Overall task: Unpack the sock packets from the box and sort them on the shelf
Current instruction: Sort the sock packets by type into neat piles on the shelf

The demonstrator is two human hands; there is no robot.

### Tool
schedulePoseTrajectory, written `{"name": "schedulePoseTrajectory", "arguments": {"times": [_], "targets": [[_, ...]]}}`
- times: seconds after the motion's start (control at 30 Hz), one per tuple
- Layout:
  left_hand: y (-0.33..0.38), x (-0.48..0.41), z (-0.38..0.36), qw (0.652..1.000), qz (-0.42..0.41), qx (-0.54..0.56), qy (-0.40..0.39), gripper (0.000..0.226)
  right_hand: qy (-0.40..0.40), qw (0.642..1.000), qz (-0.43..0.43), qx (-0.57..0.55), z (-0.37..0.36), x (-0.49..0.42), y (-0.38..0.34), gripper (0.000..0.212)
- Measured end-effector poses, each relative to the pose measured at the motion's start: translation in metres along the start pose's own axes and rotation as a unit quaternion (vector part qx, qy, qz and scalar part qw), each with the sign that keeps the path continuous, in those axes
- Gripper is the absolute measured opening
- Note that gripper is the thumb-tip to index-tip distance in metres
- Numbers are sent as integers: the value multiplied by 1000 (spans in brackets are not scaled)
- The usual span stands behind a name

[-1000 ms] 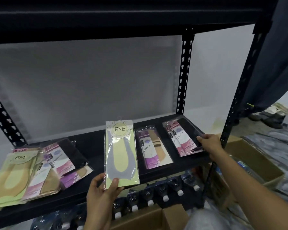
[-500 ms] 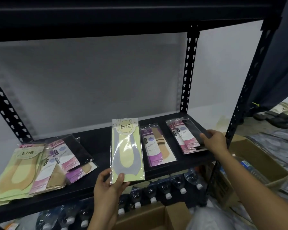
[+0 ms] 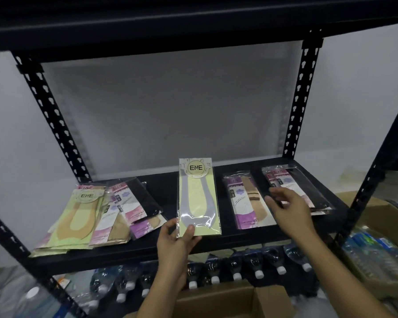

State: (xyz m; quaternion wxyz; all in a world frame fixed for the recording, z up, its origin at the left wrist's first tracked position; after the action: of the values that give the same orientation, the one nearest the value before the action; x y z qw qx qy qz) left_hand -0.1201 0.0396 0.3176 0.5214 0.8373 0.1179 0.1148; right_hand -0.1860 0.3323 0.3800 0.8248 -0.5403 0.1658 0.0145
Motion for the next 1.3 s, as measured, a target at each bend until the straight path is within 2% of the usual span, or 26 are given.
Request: {"name": "schedulePoseTrajectory", "arguments": {"times": [0.17,0.63,0.77,0.87,0.97,1.07,1.13,1.3], "targets": [[1,0,6,1000,3,6,2,36,-47,995,2,-85,-37,23,-23,21],[-6,-8,-3,1000,5,10,-1,33,-52,990,-4,-131,-55,44,-25,21],[-14,-30,-10,998,21,-54,20,33,-50,991,-13,-127,-58,45,-17,18],[-18,-45,-7,985,38,-161,53,31,-49,990,-18,-129,-58,46,-12,17],[-10,-51,-7,946,36,-317,59,30,-46,991,-16,-123,-53,45,-9,17],[1,-53,-13,841,14,-540,30,39,-46,992,-12,-114,-47,44,-8,18],[2,-53,-15,798,3,-603,17,46,-48,993,-14,-107,-46,45,-7,19],[1,-48,-20,735,-22,-677,13,52,-56,993,-24,-97,-52,51,-6,19]]}}
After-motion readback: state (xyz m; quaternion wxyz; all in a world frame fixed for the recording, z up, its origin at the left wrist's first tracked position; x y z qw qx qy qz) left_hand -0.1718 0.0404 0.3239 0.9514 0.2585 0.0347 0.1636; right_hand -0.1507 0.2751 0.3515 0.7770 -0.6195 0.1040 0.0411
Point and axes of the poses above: each hand's wrist, its own x-axis away from the middle knuckle, its own z-axis out of the back of the hand, y = z × x, the point moved 6 cm from there along -x, towards the middle knuckle, and after that the axes turned 5 degrees about -y, right-handed, at the moved point
